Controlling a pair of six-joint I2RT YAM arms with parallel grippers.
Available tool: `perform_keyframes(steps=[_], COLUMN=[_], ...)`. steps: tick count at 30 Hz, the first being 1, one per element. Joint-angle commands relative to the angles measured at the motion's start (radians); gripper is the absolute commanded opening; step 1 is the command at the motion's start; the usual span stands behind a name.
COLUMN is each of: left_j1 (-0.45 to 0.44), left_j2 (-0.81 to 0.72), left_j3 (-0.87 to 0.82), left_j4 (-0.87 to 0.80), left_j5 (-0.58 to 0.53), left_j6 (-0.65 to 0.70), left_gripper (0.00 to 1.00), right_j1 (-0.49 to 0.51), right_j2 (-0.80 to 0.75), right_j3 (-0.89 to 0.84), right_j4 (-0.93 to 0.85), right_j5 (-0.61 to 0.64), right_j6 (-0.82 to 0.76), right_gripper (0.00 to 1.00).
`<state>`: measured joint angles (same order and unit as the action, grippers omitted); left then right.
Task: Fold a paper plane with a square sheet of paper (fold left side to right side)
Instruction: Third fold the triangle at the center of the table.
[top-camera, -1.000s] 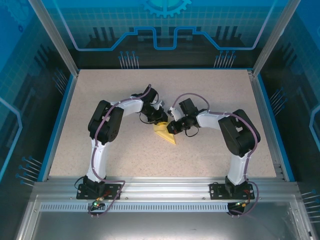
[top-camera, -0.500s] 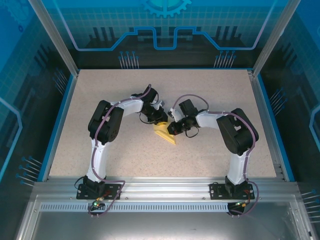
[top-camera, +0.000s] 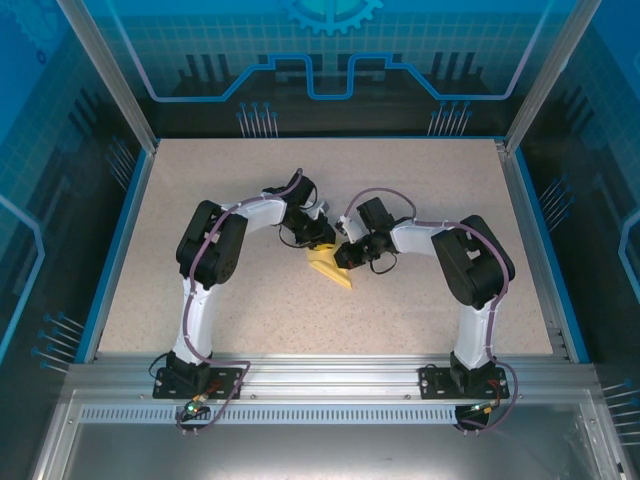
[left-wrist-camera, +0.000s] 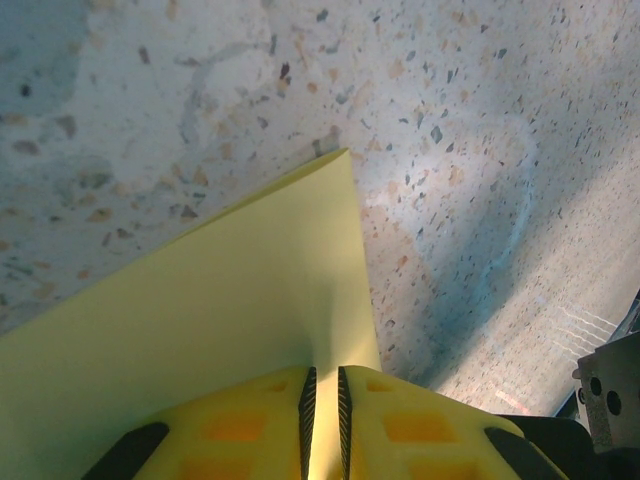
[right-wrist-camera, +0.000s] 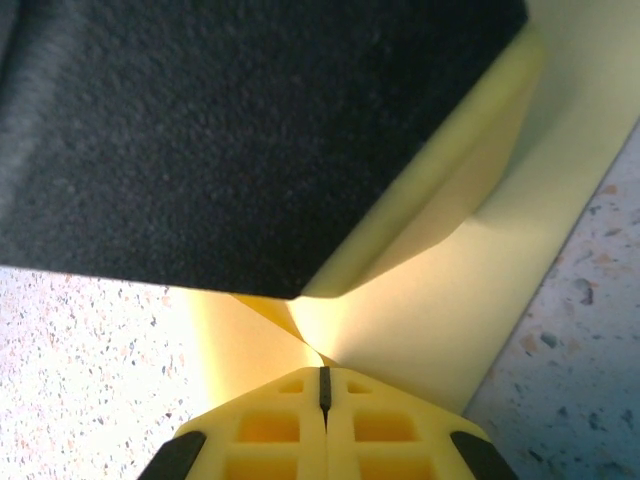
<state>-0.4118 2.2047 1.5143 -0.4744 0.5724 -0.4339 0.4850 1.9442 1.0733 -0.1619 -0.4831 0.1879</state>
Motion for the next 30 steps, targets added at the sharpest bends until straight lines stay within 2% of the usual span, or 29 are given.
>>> perform_keyframes(steps=[1, 8, 13, 19, 22, 26, 30], left_j1=[-0.013, -0.012, -0.002, 0.039, 0.068, 0.078, 0.076], left_j2=[0.038, 0.019, 0.004, -0.017, -0.05, -0.142, -0.244], left_j3=[0.006, 0.016, 0.077, 0.194, 0.214, 0.114, -0.098], left_j4=[-0.044, -0.05, -0.086, -0.169, -0.198, -0.179, -0.048], left_j5=[-0.035, -0.034, -0.028, -0.029, -0.042, -0.037, 0.026], left_j6=[0.023, 0.024, 0.027, 0.034, 0.041, 0.042, -0.021], left_gripper=[0.19, 0.2, 0.25, 0.33, 0.33, 0.3, 0.24], right_j1=[-0.017, -0.017, -0.016, -0.016, -0.016, -0.016, -0.016], right_j2=[0.019, 0.035, 0.054, 0.073, 0.072, 0.065, 0.068], right_j3=[0.014, 0.008, 0.002, 0.005, 0.007, 0.002, 0.002], right_j4=[-0.035, -0.08, -0.106, -0.12, -0.119, -0.114, -0.114], right_j5=[0.001, 0.014, 0.018, 0.019, 0.016, 0.017, 0.012], right_j6=[0.016, 0.026, 0.024, 0.024, 0.021, 0.019, 0.018], right_gripper=[0.0, 0.0, 0.0, 0.0, 0.0, 0.0, 0.0])
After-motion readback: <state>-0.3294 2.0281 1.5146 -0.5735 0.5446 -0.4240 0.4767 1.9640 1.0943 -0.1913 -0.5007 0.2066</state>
